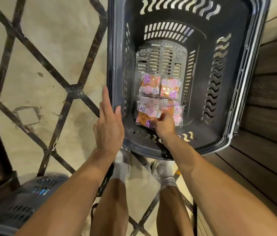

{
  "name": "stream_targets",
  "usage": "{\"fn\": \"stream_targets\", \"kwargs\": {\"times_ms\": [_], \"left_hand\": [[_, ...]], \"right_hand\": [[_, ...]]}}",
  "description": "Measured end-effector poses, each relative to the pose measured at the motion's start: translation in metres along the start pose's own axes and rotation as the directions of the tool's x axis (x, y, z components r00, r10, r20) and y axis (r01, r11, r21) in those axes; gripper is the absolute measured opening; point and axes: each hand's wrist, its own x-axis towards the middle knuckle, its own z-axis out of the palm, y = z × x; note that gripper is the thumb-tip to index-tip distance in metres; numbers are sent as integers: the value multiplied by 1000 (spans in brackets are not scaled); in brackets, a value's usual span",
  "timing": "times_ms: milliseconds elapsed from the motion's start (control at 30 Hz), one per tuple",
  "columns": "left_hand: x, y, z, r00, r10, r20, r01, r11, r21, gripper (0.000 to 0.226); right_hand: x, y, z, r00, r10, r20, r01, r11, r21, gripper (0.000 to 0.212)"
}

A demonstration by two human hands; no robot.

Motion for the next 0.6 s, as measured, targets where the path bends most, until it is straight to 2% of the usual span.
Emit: {"fn": "stream_targets", "kwargs": {"times_ms": [233, 333, 500, 600], "left_hand": [[0, -1, 3, 999, -1, -40, 1, 1000, -3, 64], [-1, 0, 3, 999, -1, -39, 1, 1000, 3, 64], [-1, 1, 0, 1000, -5, -25, 6, 1000, 13, 67], [-4, 6, -7, 1000, -7, 10, 6, 997, 77, 69]], "right_hand": [[-1, 2, 12, 979, -155, -134, 107, 944, -311, 47], [2, 2, 14, 973, -168, -155, 95, 913, -396, 53], [-6, -8, 5, 983, -113, -143, 40, 899, -436, 48], [-20, -17, -8, 988, -98, -121, 34, 893, -450, 39]]}}
